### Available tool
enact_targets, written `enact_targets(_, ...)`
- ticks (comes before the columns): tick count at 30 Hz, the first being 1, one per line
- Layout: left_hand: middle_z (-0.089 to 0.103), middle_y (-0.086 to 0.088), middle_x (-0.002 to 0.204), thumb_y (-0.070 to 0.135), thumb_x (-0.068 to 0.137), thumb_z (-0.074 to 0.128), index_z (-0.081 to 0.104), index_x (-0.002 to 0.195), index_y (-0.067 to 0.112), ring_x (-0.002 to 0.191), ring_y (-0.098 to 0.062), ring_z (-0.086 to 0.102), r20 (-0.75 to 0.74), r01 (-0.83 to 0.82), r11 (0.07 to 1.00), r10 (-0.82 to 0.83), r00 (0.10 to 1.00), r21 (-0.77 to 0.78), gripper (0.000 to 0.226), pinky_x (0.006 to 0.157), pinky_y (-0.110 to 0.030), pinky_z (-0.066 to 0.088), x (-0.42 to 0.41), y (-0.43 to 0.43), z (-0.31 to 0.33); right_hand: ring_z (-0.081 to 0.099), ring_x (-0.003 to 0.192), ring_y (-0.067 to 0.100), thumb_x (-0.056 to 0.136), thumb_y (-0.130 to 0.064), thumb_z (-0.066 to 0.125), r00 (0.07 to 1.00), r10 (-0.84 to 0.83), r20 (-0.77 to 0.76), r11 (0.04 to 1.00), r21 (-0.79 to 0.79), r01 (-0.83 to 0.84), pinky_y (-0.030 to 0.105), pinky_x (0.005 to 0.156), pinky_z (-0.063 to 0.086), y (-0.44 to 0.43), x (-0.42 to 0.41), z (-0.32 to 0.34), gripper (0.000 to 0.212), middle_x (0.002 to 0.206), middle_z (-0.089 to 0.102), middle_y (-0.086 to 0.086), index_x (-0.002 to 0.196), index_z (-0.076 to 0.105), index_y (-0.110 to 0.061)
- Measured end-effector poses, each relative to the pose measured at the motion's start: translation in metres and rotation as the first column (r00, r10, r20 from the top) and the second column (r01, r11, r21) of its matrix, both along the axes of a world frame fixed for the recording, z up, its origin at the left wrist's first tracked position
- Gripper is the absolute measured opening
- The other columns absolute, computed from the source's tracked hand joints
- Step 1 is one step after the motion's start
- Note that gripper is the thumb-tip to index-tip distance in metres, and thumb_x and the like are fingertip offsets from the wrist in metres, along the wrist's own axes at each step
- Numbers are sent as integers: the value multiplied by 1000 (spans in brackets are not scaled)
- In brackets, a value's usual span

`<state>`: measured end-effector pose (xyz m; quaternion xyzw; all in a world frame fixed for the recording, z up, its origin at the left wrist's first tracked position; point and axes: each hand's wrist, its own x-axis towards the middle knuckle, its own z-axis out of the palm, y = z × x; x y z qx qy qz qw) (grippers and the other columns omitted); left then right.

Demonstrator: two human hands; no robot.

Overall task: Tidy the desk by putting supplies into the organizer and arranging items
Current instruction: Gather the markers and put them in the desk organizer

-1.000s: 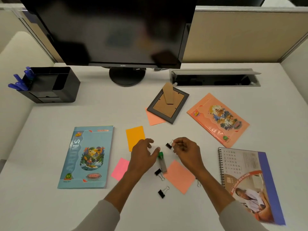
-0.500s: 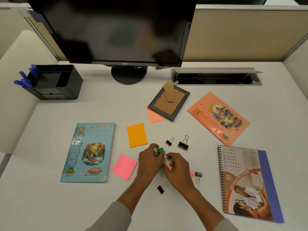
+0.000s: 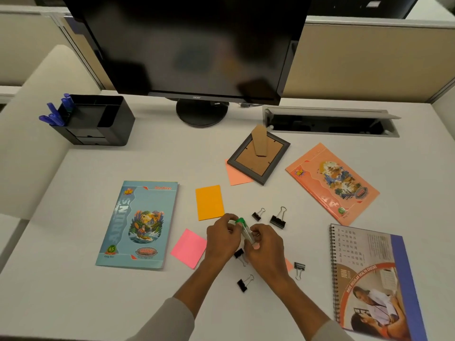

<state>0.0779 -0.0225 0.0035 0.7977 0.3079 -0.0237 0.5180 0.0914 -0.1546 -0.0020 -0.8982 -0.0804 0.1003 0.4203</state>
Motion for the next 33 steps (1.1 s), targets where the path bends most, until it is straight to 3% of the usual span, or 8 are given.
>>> enact_targets(3,77,-1,85,33,90,72,67,104,22,70,-12,75,48,-88,974,100,994,-209,18,77,-42,63,1,5,3,59,84,5,77,-8,73,999,15,49,999,38,-17,29,72,53,3,9,5,29,94,62,-9,103,65,-18)
enact_targets(9,78,-6,92,38,86,77,65,112,23,83,-19,77,103,-220,864,296,950,-453,32,85,-41,62,13,30,20,57,93,8,85,-7,71,962,181,203,979,51,-195,23,76,53,23,36,19,26,102,58,-9,108,63,-17)
enact_targets(13,77,-11,98,29,89,76,67,114,19,91,-23,76,158,-228,831,350,923,-507,29,89,-46,60,21,53,27,60,91,6,84,-8,74,954,181,241,973,96,-209,11,77,51,42,52,28,31,106,60,-5,113,64,-14)
enact_targets(21,76,-18,91,21,90,75,70,113,13,91,-30,75,282,-307,779,516,808,-547,25,85,-43,60,32,98,42,63,87,-1,86,-17,76,946,186,266,950,195,-242,15,77,56,86,82,39,26,99,67,-2,111,69,-12)
enact_targets(25,75,-19,98,18,96,66,69,113,4,91,-34,74,284,-341,735,580,763,-586,22,82,-42,61,37,118,43,65,87,1,86,-17,76,939,190,285,942,217,-257,16,77,56,111,95,42,24,97,70,-2,110,72,-11)
enact_targets(30,74,-18,105,16,100,60,69,113,4,93,-33,74,274,-332,721,584,764,-608,20,80,-40,61,43,147,42,65,89,-3,85,-16,77,941,229,248,927,240,-289,8,76,51,141,113,42,23,97,71,-4,108,75,-11)
enact_targets(33,75,-10,107,17,101,58,69,119,9,95,-28,74,295,-338,769,551,781,-543,23,79,-39,62,45,168,36,65,87,-2,84,-18,78,935,270,229,918,230,-321,9,75,52,157,124,40,23,94,69,-9,106,75,-13)
